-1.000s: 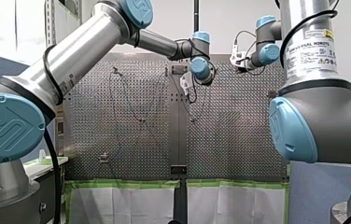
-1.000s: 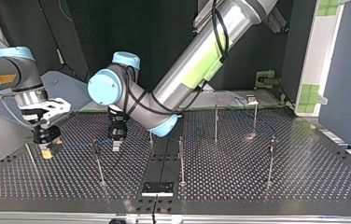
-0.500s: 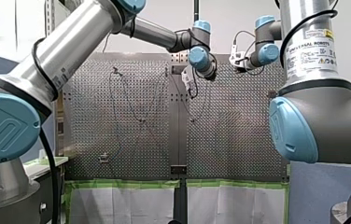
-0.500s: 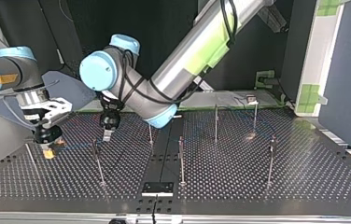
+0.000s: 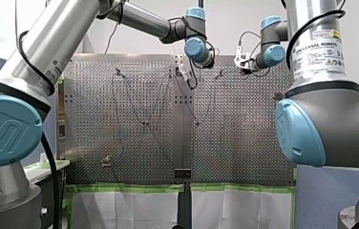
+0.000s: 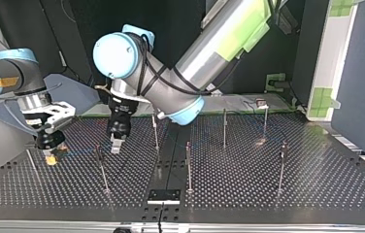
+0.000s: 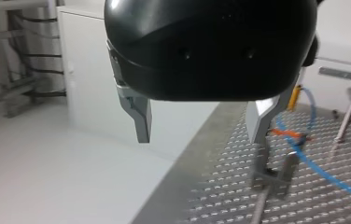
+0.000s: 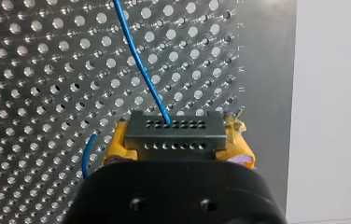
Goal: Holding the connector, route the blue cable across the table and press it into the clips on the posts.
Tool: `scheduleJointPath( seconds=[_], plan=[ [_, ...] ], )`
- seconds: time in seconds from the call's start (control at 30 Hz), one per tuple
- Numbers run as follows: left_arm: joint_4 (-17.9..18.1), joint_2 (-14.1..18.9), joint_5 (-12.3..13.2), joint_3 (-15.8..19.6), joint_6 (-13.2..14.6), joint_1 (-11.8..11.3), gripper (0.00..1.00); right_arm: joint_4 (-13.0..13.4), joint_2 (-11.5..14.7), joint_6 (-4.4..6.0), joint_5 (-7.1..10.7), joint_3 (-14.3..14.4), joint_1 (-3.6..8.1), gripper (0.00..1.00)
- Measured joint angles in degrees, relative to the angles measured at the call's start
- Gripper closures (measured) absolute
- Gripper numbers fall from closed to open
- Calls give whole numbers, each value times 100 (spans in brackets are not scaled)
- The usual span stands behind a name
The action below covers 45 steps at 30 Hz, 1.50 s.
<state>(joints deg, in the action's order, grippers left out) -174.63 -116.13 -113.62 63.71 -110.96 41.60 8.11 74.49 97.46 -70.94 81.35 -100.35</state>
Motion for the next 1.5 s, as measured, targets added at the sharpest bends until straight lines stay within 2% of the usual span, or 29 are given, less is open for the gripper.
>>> scheduleJointPath(
  seconds=[0.23, 0.57, 0.67, 0.8, 0.93, 1.1, 1.3, 1.5],
  plan=[
    [427, 424, -321, 423, -19, -20, 0, -1, -4, -19, 0, 0, -4, 100],
    [1040, 1040, -400, 1040, -439, 134, 0, -14, -7, -32, -11, 0, -18, 100],
    [1218, 1133, -384, 1219, -501, 176, 0, -18, -7, -35, -15, 0, -29, 100],
    [1423, 1035, -413, 1424, -550, 213, 0, -19, -7, -45, -17, 0, -41, 100],
    [1648, 832, -568, 1646, -620, 232, 0, -23, -7, -49, -21, 0, -47, 100],
    [1940, 541, -726, 1941, -544, 235, 0, -27, -7, -50, -25, 0, -50, 100],
    [2244, 270, -689, 2240, -411, 238, 0, -24, -8, -53, -26, 0, -50, 100],
    [2601, 206, -673, 2597, -251, 238, 0, -26, -8, -58, -26, 3, -50, 100]
  ],
)
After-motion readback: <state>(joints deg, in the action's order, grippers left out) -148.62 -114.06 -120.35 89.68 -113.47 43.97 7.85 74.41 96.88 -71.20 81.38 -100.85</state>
